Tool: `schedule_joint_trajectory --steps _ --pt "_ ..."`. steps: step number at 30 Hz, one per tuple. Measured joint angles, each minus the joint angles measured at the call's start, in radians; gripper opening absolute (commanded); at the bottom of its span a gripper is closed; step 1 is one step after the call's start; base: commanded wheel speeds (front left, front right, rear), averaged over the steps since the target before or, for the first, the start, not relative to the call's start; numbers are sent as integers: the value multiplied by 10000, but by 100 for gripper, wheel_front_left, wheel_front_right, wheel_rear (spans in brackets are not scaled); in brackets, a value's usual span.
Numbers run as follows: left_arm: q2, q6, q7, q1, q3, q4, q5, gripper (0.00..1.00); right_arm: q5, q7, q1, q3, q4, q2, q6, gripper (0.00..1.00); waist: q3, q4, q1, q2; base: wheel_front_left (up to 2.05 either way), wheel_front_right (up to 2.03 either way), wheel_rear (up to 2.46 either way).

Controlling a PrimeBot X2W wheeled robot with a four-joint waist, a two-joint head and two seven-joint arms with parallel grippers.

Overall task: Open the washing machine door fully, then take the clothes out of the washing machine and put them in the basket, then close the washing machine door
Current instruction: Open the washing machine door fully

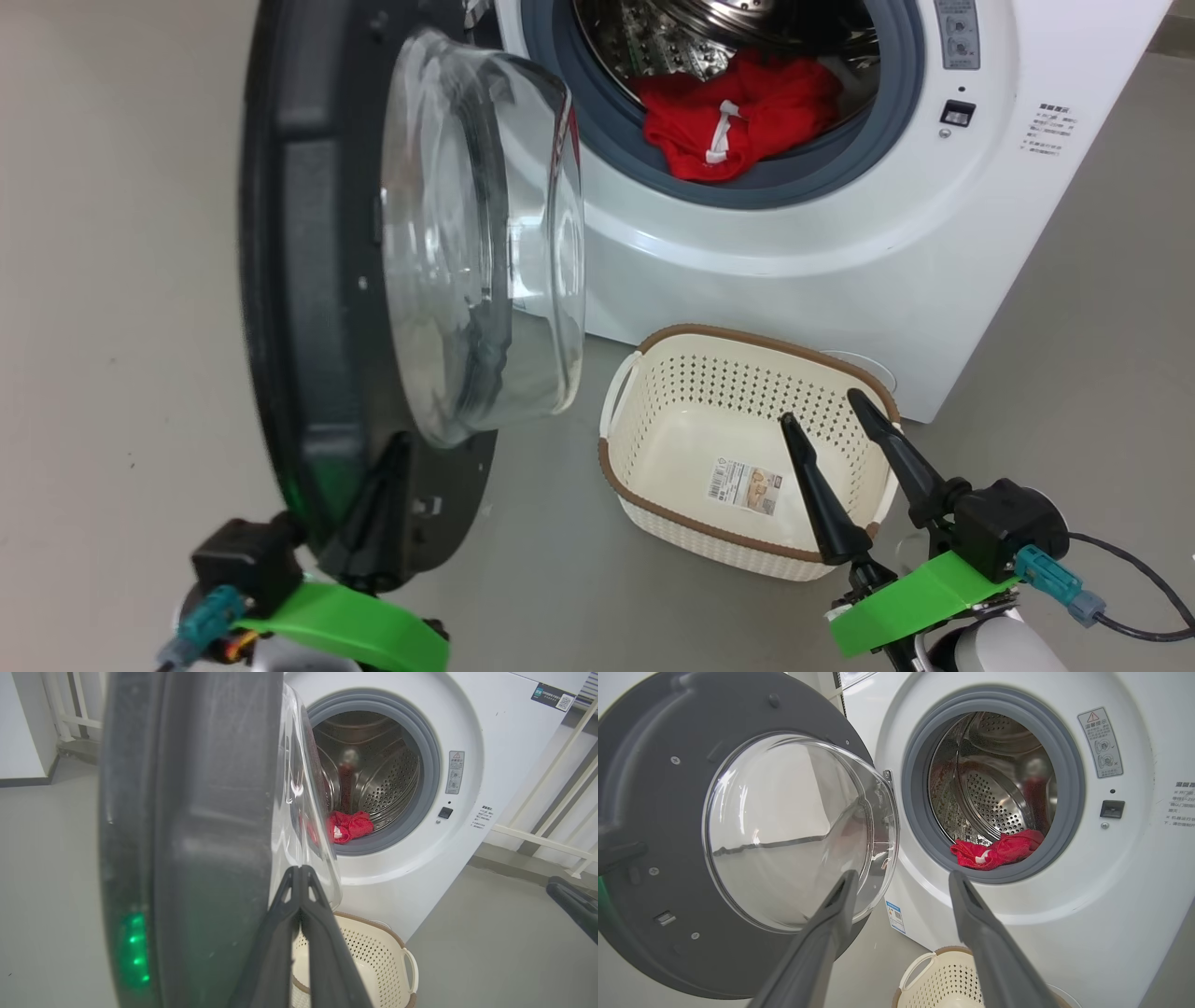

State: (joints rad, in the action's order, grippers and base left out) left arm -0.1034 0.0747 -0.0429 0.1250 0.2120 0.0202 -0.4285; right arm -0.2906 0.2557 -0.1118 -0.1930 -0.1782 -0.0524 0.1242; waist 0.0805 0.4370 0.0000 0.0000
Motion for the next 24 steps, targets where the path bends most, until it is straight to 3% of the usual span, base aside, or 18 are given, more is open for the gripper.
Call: schedule_joint_trajectory --steps 6,24 --pt "-341 405 -207 -3 -500 171 31 0 65 -2 0 -2 -40 0 0 100 72 123 0 0 0 0 0" --pt "-410 965 -1122 238 -1655 769 -276 0 514 0 -135 86 -90 -4 0 100 690 460 0 0 0 0 0"
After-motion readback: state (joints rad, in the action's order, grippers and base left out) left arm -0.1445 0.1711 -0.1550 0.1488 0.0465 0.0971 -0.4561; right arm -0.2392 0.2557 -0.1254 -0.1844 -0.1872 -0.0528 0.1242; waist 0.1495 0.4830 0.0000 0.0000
